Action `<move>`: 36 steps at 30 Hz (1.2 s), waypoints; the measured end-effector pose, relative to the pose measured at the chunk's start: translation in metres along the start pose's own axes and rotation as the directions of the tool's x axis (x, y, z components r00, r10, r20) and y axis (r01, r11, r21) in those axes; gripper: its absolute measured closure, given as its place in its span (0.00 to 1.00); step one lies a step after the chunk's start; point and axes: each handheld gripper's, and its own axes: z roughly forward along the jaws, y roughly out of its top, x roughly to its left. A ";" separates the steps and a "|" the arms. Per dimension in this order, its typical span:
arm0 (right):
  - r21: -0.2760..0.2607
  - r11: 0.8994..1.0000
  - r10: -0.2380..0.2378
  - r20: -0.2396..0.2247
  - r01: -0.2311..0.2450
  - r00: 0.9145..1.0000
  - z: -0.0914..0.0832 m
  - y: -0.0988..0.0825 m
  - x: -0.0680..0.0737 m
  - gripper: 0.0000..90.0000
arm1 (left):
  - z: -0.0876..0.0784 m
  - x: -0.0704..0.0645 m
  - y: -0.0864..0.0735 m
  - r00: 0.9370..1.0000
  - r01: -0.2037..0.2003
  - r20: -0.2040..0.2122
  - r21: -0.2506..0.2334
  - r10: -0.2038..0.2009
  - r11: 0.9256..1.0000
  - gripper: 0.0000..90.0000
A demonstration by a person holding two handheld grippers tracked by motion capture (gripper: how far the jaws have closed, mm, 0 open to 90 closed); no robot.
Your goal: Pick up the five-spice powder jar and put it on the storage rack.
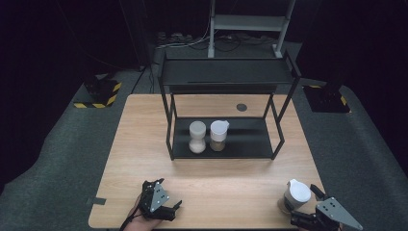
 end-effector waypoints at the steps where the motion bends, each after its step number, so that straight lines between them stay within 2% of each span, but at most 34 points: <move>1: 0.000 1.000 0.002 -0.003 -0.002 1.000 0.001 -0.001 -0.001 0.02 | 0.000 0.000 0.000 1.000 -0.001 0.000 0.001 0.001 1.000 0.02; 8: 0.024 1.000 0.015 -0.018 -0.015 1.000 0.006 -0.009 -0.004 0.08 | 0.000 0.000 0.000 1.000 0.000 -0.001 0.001 0.000 1.000 0.02; 22: 0.059 0.998 0.001 -0.051 0.002 0.999 0.009 -0.022 -0.007 0.23 | 0.000 0.000 0.000 1.000 0.002 -0.003 0.001 -0.002 1.000 0.02; 30: 0.056 0.998 -0.002 -0.063 0.006 0.998 0.009 -0.024 -0.008 0.32 | 0.000 0.000 0.000 1.000 0.003 -0.002 0.001 -0.003 1.000 0.02; 36: 0.055 0.998 -0.003 -0.069 0.007 0.998 0.009 -0.023 -0.008 0.33 | 0.000 0.001 0.000 1.000 0.006 -0.001 -0.001 -0.006 1.000 0.02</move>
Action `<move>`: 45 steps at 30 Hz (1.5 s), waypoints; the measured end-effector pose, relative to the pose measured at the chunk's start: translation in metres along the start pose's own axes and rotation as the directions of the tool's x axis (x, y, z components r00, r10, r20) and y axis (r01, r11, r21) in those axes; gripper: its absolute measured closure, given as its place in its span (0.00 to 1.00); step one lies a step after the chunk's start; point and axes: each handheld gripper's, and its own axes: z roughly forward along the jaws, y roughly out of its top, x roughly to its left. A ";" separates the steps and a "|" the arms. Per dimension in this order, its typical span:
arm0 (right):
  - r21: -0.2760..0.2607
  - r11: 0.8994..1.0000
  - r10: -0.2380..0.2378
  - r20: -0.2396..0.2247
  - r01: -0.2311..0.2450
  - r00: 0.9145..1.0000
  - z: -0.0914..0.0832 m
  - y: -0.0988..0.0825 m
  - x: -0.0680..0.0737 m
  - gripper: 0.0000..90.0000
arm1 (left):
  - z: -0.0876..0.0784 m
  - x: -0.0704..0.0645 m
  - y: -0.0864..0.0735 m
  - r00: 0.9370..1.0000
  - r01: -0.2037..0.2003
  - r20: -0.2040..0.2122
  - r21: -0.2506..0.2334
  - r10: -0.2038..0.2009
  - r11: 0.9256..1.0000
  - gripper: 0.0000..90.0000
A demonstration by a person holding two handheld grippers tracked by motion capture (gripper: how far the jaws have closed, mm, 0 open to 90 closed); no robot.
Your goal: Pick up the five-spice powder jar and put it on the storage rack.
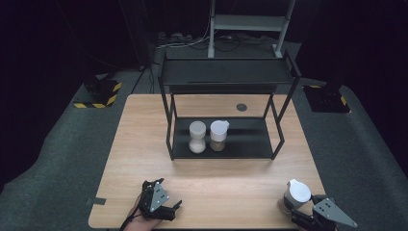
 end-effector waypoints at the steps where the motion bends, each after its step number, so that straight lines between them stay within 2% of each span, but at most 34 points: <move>1: 0.001 1.000 -0.001 0.001 0.001 1.000 0.000 0.000 0.000 0.33 | 0.000 0.000 0.000 1.000 0.000 0.001 0.000 0.000 1.000 0.02; 20: -0.015 1.000 -0.018 0.008 0.019 1.000 0.005 0.009 0.009 0.34 | 0.000 0.000 0.000 1.000 -0.004 0.002 0.001 0.004 1.000 0.02; 35: -0.029 0.999 -0.029 -0.010 0.028 1.000 0.021 0.020 0.018 0.34 | 0.000 0.000 0.000 1.000 -0.008 0.005 0.003 0.008 1.000 0.02; 45: -0.036 0.999 -0.027 -0.037 0.025 0.999 0.039 0.029 0.022 0.34 | 0.000 0.000 0.000 1.000 -0.011 0.005 0.003 0.011 1.000 0.02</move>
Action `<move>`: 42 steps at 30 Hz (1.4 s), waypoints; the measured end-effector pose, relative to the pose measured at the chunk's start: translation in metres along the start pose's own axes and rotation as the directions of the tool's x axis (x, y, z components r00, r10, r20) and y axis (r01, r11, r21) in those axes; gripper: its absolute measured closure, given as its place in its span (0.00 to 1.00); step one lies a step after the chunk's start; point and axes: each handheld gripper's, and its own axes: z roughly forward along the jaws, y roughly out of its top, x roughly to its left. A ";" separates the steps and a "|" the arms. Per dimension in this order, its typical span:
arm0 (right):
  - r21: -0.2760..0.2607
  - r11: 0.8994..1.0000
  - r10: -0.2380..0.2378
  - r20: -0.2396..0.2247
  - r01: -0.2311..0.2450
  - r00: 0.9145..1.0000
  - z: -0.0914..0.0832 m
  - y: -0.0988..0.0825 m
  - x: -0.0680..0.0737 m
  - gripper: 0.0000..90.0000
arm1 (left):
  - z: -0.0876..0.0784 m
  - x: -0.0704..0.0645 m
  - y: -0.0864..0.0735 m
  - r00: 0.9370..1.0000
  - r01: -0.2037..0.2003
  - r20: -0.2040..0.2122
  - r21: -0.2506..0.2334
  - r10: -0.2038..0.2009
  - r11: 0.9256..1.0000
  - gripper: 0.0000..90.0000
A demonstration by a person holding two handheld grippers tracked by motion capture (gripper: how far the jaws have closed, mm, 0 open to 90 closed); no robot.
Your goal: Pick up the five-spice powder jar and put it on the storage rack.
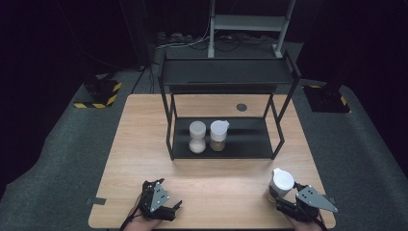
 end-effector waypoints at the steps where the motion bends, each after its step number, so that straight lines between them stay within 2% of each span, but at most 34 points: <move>1: 0.000 1.000 -0.002 -0.002 0.002 1.000 0.002 0.000 0.000 0.34 | 0.000 0.000 0.000 1.000 -0.001 0.000 0.001 0.001 1.000 0.02; 27: -0.020 0.999 -0.025 -0.040 0.024 0.999 0.057 0.031 0.016 0.34 | -0.001 0.001 0.000 1.000 0.009 0.003 -0.010 -0.009 1.000 0.02; 42: -0.026 1.000 -0.007 -0.041 0.006 0.999 0.082 0.051 0.013 0.34 | -0.001 0.001 -0.001 1.000 0.012 0.005 -0.015 -0.012 1.000 0.02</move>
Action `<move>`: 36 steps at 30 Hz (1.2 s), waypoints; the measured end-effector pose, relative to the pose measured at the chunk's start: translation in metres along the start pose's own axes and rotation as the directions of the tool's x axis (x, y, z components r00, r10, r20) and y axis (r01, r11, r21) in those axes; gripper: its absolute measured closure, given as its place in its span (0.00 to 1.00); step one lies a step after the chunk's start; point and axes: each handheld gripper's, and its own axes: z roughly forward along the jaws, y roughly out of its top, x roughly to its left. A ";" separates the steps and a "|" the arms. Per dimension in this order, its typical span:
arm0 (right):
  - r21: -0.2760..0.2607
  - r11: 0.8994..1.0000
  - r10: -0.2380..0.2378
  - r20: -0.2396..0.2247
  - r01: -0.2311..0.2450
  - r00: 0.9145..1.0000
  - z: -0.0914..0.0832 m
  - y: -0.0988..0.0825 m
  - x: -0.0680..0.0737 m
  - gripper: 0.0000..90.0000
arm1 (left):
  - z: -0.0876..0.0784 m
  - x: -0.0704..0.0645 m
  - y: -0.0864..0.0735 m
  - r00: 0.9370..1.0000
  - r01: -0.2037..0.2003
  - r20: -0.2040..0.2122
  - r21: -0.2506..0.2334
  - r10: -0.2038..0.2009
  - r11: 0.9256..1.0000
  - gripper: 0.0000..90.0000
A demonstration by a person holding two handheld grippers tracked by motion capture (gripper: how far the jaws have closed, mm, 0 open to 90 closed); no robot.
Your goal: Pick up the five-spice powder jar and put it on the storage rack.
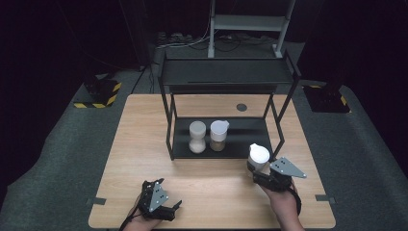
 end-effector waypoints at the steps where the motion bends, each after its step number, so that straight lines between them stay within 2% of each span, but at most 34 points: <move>1: -0.002 1.000 -0.001 0.000 0.001 1.000 0.002 0.002 -0.001 0.34 | 0.000 0.000 0.000 1.000 0.003 0.001 -0.002 -0.003 1.000 0.02; 19: 0.007 1.000 -0.011 0.012 0.011 1.000 0.035 0.025 -0.006 0.34 | -0.001 0.001 -0.001 1.000 0.010 0.005 -0.011 -0.010 1.000 0.02; 36: 0.021 1.000 0.002 0.026 -0.002 1.000 0.066 0.029 -0.008 0.34 | -0.002 0.001 -0.001 1.000 0.015 0.010 -0.022 -0.015 1.000 0.02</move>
